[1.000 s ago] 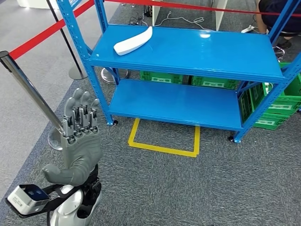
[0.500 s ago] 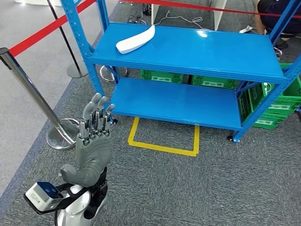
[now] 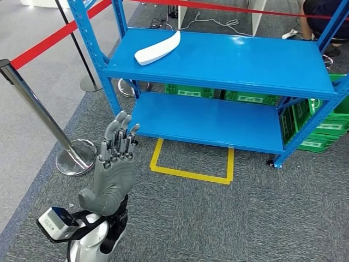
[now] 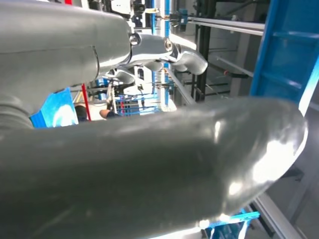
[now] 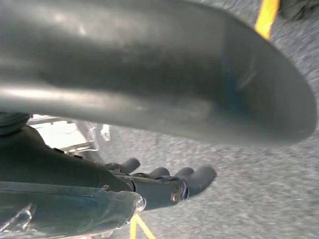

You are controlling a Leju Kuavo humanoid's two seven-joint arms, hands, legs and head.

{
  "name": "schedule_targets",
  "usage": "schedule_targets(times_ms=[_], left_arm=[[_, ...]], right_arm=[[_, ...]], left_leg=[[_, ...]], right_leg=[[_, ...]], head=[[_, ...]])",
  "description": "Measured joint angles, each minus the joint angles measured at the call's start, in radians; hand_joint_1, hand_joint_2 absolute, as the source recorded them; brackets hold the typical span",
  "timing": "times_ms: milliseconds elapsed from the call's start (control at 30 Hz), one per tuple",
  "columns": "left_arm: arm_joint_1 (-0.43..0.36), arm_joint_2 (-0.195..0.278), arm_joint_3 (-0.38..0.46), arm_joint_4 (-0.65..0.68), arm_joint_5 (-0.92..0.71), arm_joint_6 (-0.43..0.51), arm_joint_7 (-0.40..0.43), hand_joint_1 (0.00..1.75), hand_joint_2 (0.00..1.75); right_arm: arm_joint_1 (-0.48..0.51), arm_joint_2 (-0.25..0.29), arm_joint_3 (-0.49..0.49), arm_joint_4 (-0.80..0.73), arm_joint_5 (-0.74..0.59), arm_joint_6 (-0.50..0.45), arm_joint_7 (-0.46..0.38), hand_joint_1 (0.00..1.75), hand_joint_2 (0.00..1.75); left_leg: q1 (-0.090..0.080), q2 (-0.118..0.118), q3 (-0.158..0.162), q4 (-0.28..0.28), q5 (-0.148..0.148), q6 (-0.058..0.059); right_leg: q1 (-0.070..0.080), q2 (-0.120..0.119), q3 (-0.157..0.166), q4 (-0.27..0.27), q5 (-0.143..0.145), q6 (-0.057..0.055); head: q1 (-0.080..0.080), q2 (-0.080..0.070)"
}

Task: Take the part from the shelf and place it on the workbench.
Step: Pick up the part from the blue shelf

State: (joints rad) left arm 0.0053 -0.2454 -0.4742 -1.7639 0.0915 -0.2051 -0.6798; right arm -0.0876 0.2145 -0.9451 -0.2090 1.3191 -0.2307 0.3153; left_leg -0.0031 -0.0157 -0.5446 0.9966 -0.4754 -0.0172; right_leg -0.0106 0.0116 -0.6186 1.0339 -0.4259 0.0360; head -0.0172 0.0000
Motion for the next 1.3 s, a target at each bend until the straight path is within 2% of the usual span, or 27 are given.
schedule_targets(times_ms=[67,100,167,200,233,267,333,367,433,533,600,667,700,733,767,833,867,900,933,1033,1067,1100,1133,1200,1233,1267,1300], left_arm=[[0.0,0.0,0.0,0.002,0.003,0.001,0.0,0.0,0.0],[0.0,0.001,0.0,0.003,0.004,0.002,0.0,0.0,0.0],[0.0,0.002,0.0,0.007,0.004,0.004,0.0,0.0,0.0],[0.0,0.002,0.0,0.009,0.004,0.004,0.0,0.0,0.0],[0.0,0.002,0.0,0.01,0.004,0.003,0.0,0.0,0.0],[0.001,0.002,0.0,0.011,0.005,0.001,0.0,0.0,0.0],[0.0,0.002,0.0,0.011,0.006,-0.001,0.0,0.0,0.0],[0.0,0.002,0.0,0.011,0.007,-0.002,0.0,0.0,0.0],[0.0,0.002,0.0,0.011,0.007,-0.003,0.0,0.0,0.0],[0.0,0.001,0.0,0.011,0.007,-0.003,0.0,0.0,0.0],[0.0,0.0,0.0,0.011,0.005,-0.004,0.0,0.0,0.0],[0.0,0.0,0.0,0.011,0.001,-0.004,0.0,0.0,0.0],[0.001,0.0,0.0,0.011,-0.001,-0.005,0.0,0.0,0.0],[0.001,0.0,0.0,0.011,-0.002,-0.007,0.0,0.0,0.0],[0.001,0.001,0.0,0.011,-0.002,-0.01,0.0,0.0,0.0],[0.001,0.001,0.0,0.011,-0.002,-0.019,0.0,0.0,0.0],[0.001,0.001,0.0,0.011,-0.001,-0.023,0.0,0.0,0.0],[0.001,0.001,0.0,0.011,0.0,-0.027,0.0,0.0,0.0],[0.001,0.002,0.0,0.011,0.003,-0.029,0.0,0.0,0.0],[0.001,0.002,0.0,0.013,0.011,-0.035,0.0,0.0,0.0],[0.0,0.002,0.0,0.013,0.014,-0.036,0.0,0.0,0.0],[0.0,0.002,0.0,0.014,0.016,-0.036,0.0,0.0,0.0],[0.0,0.002,0.0,0.014,0.017,-0.036,0.0,0.0,0.0],[0.002,0.002,0.001,0.017,0.019,-0.034,0.0,0.0,0.0],[0.003,0.003,0.001,0.019,0.021,-0.033,0.0,0.0,0.0],[0.003,0.003,0.002,0.021,0.023,-0.03,0.0,0.0,0.0],[0.004,0.002,0.002,0.022,0.026,-0.028,0.0,0.0,0.0]], right_arm=[[0.0,0.0,0.0,0.0,0.0,0.001,0.0,0.0,0.0],[-0.001,0.0,0.0,0.0,0.0,0.003,-0.001,0.0,0.0],[-0.001,0.0,0.0,0.0,0.001,0.006,-0.001,0.0,0.0],[-0.001,0.0,0.0,0.0,0.001,0.008,-0.001,0.0,0.0],[0.0,-0.001,0.0,0.0,0.002,0.009,-0.001,0.0,0.0],[0.0,-0.001,0.0,0.0,0.003,0.01,-0.001,0.0,0.0],[0.0,-0.001,0.0,0.0,0.003,0.012,-0.001,0.0,0.0],[0.0,-0.002,0.0,0.0,0.004,0.013,-0.001,0.0,0.0],[0.0,-0.002,0.0,0.0,0.004,0.013,-0.001,0.0,0.0],[0.0,-0.003,0.0,0.0,0.004,0.013,-0.001,0.0,0.0],[0.0,-0.003,0.0,0.0,0.005,0.013,-0.001,0.0,0.0],[0.0,-0.003,0.0,0.0,0.006,0.013,-0.001,0.0,0.0],[0.001,-0.003,0.0,0.0,0.008,0.013,-0.001,0.0,0.0],[0.001,-0.003,0.0,0.0,0.009,0.013,-0.002,0.0,0.0],[0.002,-0.003,0.0,0.0,0.011,0.014,-0.003,0.0,0.0],[0.001,-0.003,0.0,0.0,0.013,0.016,-0.005,0.0,0.0],[0.0,-0.003,0.0,0.0,0.014,0.017,-0.007,0.0,0.0],[-0.002,-0.003,0.0,0.0,0.015,0.018,-0.008,0.0,0.0],[-0.002,-0.003,0.001,0.0,0.015,0.019,-0.009,0.0,0.0],[-0.001,-0.004,0.0,0.0,0.014,0.02,-0.01,0.0,0.0],[0.0,-0.005,0.0,0.0,0.014,0.02,-0.01,0.0,0.0],[0.0,-0.005,0.0,0.0,0.014,0.019,-0.01,0.0,0.0],[0.0,-0.004,0.0,0.0,0.014,0.019,-0.01,0.0,0.0],[0.0,-0.004,0.0,0.0,0.014,0.019,-0.01,0.0,0.0],[0.001,-0.004,0.0,0.0,0.014,0.019,-0.01,0.0,0.0],[0.001,-0.004,0.0,0.0,0.013,0.019,-0.01,0.0,0.0],[0.001,-0.004,0.0,0.0,0.013,0.019,-0.01,0.0,0.0]], left_leg=[[0.001,0.002,-0.017,0.039,-0.029,-0.012],[0.003,0.003,-0.043,0.09,-0.056,-0.018],[0.005,0.004,-0.115,0.224,-0.111,-0.025],[0.007,0.004,-0.143,0.269,-0.119,-0.027],[0.008,0.004,-0.153,0.28,-0.108,-0.028],[0.01,0.004,-0.145,0.254,-0.079,-0.028],[0.014,0.007,-0.089,0.132,-0.006,-0.03],[0.015,0.006,-0.061,0.071,0.016,-0.028],[0.015,0.004,-0.035,0.01,0.028,-0.019],[0.014,0.003,-0.035,0.003,0.03,0.004],[0.015,0.004,-0.033,0.0,0.033,0.017],[0.012,0.004,-0.032,0.0,0.031,0.024],[0.011,0.004,-0.032,0.0,0.031,0.025],[0.009,0.004,-0.031,0.0,0.029,0.026],[0.008,0.003,-0.029,0.0,0.028,0.026],[0.008,0.001,-0.021,0.0,0.022,0.023],[0.006,0.0,-0.018,0.001,0.017,0.018],[0.004,0.0,-0.016,0.001,0.014,0.013],[0.003,0.0,-0.015,0.001,0.012,0.008],[0.005,0.001,-0.01,-0.002,0.004,-0.008],[0.005,0.002,-0.016,0.014,-0.005,-0.014],[0.006,0.004,-0.034,0.051,-0.023,-0.019],[0.006,0.005,-0.066,0.11,-0.047,-0.023],[0.007,0.005,-0.151,0.244,-0.09,-0.029],[0.007,0.005,-0.18,0.279,-0.089,-0.029],[0.007,0.005,-0.192,0.278,-0.065,-0.028],[0.007,0.005,-0.185,0.238,-0.021,-0.025]], right_leg=[[-0.004,-0.001,0.005,-0.006,0.0,-0.011],[-0.005,-0.002,0.006,-0.008,0.0,-0.014],[-0.006,-0.004,0.007,-0.008,-0.002,-0.018],[-0.006,-0.005,0.007,-0.008,-0.003,-0.019],[-0.007,-0.005,0.008,-0.008,-0.004,-0.019],[-0.008,-0.005,0.01,-0.008,-0.005,-0.018],[-0.01,-0.002,0.014,-0.007,-0.007,-0.012],[-0.009,0.0,0.013,-0.005,-0.008,-0.006],[-0.005,0.001,0.012,-0.006,-0.007,0.007],[-0.009,-0.001,0.008,-0.007,-0.01,0.024],[-0.01,-0.003,-0.022,0.06,-0.051,0.03],[-0.009,-0.004,-0.083,0.194,-0.114,0.031],[-0.008,-0.004,-0.11,0.25,-0.132,0.031],[-0.008,-0.004,-0.122,0.274,-0.131,0.03],[-0.007,-0.004,-0.115,0.259,-0.113,0.028],[-0.007,-0.004,-0.052,0.133,-0.048,0.023],[-0.007,-0.004,-0.017,0.068,-0.029,0.021],[-0.006,-0.004,0.008,0.022,-0.019,0.018],[-0.004,-0.003,0.02,0.002,-0.021,0.014],[-0.003,-0.001,0.028,-0.004,-0.03,-0.004],[-0.004,-0.001,0.033,-0.006,-0.032,-0.01],[-0.006,-0.002,0.039,-0.008,-0.035,-0.016],[-0.007,-0.003,0.045,-0.009,-0.037,-0.02],[-0.007,-0.005,0.054,-0.008,-0.044,-0.024],[-0.007,-0.004,0.06,-0.008,-0.048,-0.025],[-0.007,-0.003,0.066,-0.008,-0.054,-0.024],[-0.007,-0.001,0.075,-0.008,-0.061,-0.022]], head=[[-0.005,0.0],[-0.007,0.0],[-0.01,0.0],[-0.01,0.0],[-0.01,0.0],[-0.01,0.0],[-0.01,0.0],[-0.011,0.0],[-0.01,0.0],[-0.006,0.0],[-0.001,0.0],[0.004,0.0],[0.004,0.0],[0.004,0.0],[0.004,0.0],[0.004,0.0],[0.004,0.0],[0.004,0.0],[0.002,0.0],[0.0,0.0],[-0.002,0.0],[-0.004,0.0],[-0.006,0.0],[-0.008,0.0],[-0.008,0.0],[-0.008,0.0],[-0.008,0.0]])
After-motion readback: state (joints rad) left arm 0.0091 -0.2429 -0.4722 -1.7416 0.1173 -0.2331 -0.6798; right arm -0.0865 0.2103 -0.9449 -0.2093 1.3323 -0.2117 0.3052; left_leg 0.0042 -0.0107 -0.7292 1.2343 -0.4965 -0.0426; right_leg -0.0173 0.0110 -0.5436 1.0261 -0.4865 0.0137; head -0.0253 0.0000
